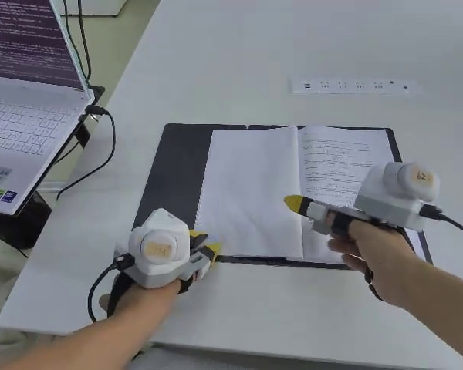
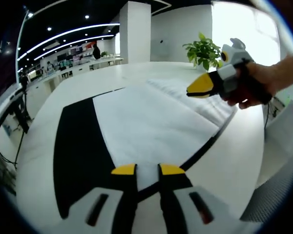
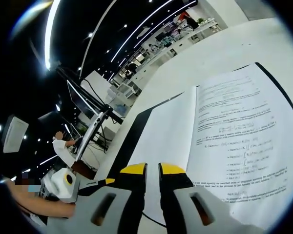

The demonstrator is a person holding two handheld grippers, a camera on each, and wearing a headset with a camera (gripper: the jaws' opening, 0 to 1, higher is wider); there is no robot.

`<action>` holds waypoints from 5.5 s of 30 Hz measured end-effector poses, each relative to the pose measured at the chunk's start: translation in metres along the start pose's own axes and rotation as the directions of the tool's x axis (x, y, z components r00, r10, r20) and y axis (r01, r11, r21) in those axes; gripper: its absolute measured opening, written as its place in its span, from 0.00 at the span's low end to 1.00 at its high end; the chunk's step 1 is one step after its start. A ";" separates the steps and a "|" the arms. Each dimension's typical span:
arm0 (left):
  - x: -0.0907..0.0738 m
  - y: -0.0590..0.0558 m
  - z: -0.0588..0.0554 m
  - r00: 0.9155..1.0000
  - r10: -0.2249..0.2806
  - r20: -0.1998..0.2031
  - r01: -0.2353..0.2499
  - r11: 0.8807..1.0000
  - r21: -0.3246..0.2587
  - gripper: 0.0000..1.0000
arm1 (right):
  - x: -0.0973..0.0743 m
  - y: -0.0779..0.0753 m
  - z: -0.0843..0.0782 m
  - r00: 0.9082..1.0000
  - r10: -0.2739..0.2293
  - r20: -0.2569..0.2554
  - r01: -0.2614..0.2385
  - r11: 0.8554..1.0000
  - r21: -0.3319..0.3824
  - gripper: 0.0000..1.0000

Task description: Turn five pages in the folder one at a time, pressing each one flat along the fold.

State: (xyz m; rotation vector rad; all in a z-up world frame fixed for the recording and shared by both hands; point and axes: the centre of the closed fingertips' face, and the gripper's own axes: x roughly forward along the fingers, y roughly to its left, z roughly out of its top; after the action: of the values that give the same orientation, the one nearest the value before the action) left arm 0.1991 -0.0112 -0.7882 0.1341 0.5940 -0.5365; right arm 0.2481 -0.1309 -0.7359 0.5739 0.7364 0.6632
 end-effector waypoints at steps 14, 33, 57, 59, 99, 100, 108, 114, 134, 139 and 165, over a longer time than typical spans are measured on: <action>0.000 -0.001 0.001 1.000 0.007 0.004 -0.007 1.000 0.021 0.15 | 0.027 -0.014 0.016 0.998 0.025 -0.057 -0.025 1.000 0.004 0.08; 0.001 0.000 0.001 1.000 0.019 0.007 -0.019 1.000 0.005 0.16 | 0.072 -0.071 0.061 0.999 0.037 0.007 -0.038 0.971 0.236 0.00; 0.000 -0.001 0.002 1.000 0.023 0.012 -0.023 1.000 0.002 0.16 | 0.106 -0.089 0.105 0.999 0.052 0.018 -0.055 0.956 0.287 0.00; 0.000 -0.001 0.002 1.000 0.024 0.012 -0.024 1.000 0.003 0.16 | 0.109 -0.091 0.109 0.998 0.046 0.029 -0.053 0.953 0.299 0.00; 0.000 0.001 0.002 0.999 0.026 0.019 -0.026 1.000 0.004 0.16 | 0.104 -0.084 0.103 0.994 0.108 -0.030 -0.089 0.919 0.384 0.00; 0.000 0.001 0.002 0.999 0.027 0.019 -0.027 1.000 0.003 0.15 | 0.102 -0.083 0.101 0.993 0.114 -0.035 -0.091 0.917 0.388 0.00; 0.000 0.001 0.002 0.999 0.027 0.016 -0.027 1.000 0.001 0.15 | 0.092 -0.077 0.086 0.988 0.141 -0.067 -0.104 0.913 0.394 0.00; 0.000 0.001 0.002 0.999 0.028 0.019 -0.028 1.000 -0.002 0.15 | 0.080 -0.073 0.072 0.982 0.166 -0.093 -0.116 0.909 0.400 0.00; 0.000 -0.001 0.003 0.999 0.033 0.019 -0.033 0.999 -0.006 0.16 | 0.044 -0.049 0.024 0.958 0.239 -0.157 -0.154 0.893 0.424 0.00; 0.001 0.001 0.002 0.999 0.033 0.018 -0.033 0.999 -0.007 0.16 | 0.040 -0.046 0.017 0.958 0.239 -0.160 -0.152 0.892 0.426 0.00; 0.001 0.001 0.002 0.999 0.037 0.021 -0.036 0.999 -0.017 0.16 | 0.008 -0.022 -0.034 0.938 0.257 -0.233 -0.147 0.903 0.403 0.00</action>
State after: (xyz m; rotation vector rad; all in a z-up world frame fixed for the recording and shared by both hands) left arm 0.2010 -0.0115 -0.7865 0.1234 0.5737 -0.4971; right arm 0.2348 -0.1314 -0.7752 0.9369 1.0961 0.8133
